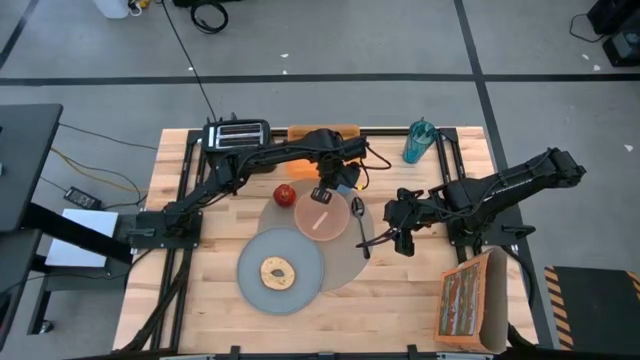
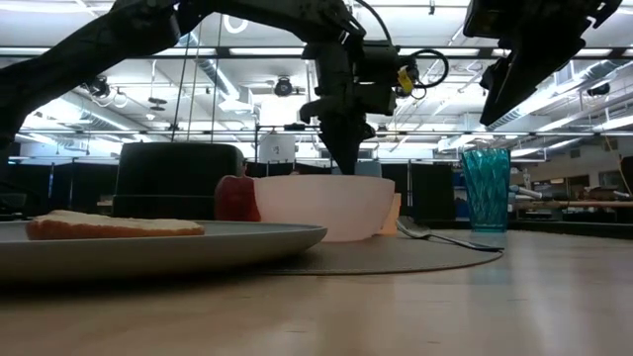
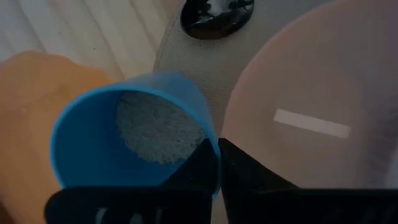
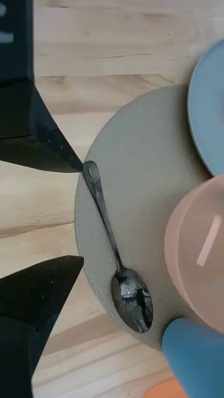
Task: Arrange a breakfast setting
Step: Put the light blue cup on the gray mat, then pour the cereal from the yellow cereal box into the light orange bowl
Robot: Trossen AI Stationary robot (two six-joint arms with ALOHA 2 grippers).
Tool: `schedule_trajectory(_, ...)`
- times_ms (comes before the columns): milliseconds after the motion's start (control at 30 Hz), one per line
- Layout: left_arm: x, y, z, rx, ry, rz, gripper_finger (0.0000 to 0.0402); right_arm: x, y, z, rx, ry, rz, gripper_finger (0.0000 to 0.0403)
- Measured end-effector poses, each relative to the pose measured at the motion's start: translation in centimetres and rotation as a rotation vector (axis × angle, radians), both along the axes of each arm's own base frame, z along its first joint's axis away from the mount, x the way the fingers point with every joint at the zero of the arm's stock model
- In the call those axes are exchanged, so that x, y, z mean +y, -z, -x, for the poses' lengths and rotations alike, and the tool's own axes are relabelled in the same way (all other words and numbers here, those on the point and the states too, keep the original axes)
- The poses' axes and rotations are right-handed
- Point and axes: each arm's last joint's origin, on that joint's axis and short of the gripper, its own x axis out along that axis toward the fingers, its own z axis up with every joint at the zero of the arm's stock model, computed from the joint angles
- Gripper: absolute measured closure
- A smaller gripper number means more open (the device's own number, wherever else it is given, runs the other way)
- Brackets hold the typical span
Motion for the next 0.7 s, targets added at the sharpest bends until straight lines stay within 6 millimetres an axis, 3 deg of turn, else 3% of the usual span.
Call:
schedule_trajectory(467, 0.0, -0.5, 0.0, -0.011, -0.024, -0.041, 0.0291, 0.0, 0.0, 0.0, -0.001, -0.021, 0.022, 0.014)
schedule_trajectory(700, -0.2, -1.6, 0.4, -0.018, -0.047, -0.033, 0.0274, -0.1, 0.0, 0.0, -0.005, -0.027, 0.061, 0.0144)
